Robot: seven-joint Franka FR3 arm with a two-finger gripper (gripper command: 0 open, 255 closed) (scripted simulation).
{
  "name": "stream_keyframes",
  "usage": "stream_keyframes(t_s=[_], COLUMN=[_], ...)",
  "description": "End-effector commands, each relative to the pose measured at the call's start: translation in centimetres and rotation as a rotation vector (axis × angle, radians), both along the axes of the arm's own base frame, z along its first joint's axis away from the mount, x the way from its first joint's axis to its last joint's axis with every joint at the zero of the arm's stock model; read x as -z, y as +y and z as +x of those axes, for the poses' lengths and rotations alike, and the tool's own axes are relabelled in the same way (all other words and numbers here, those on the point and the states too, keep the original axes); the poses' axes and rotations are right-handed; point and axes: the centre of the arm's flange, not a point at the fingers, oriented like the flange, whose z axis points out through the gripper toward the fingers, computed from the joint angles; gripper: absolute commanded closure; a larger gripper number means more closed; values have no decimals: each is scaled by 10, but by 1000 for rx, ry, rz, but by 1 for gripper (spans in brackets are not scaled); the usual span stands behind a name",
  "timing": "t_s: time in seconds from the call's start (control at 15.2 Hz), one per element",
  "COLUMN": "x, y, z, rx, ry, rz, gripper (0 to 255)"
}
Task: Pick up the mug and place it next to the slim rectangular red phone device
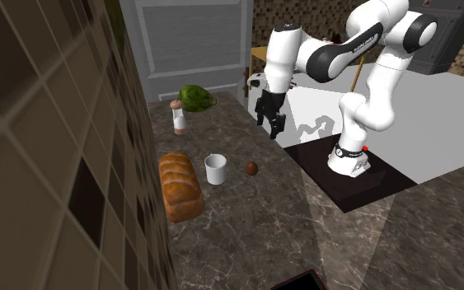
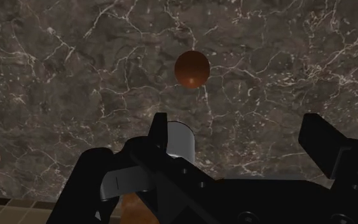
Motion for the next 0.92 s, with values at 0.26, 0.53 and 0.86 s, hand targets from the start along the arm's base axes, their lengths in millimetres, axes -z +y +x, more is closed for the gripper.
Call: stream_keyframes(t_s=[0.26,0.53,0.86], x=[48,78,117], y=[-6,-10,-15], z=[69,114,169], rx=[9,15,23], ry=[19,32,48], rz=[-11,-18,-27], gripper=[0,0,0])
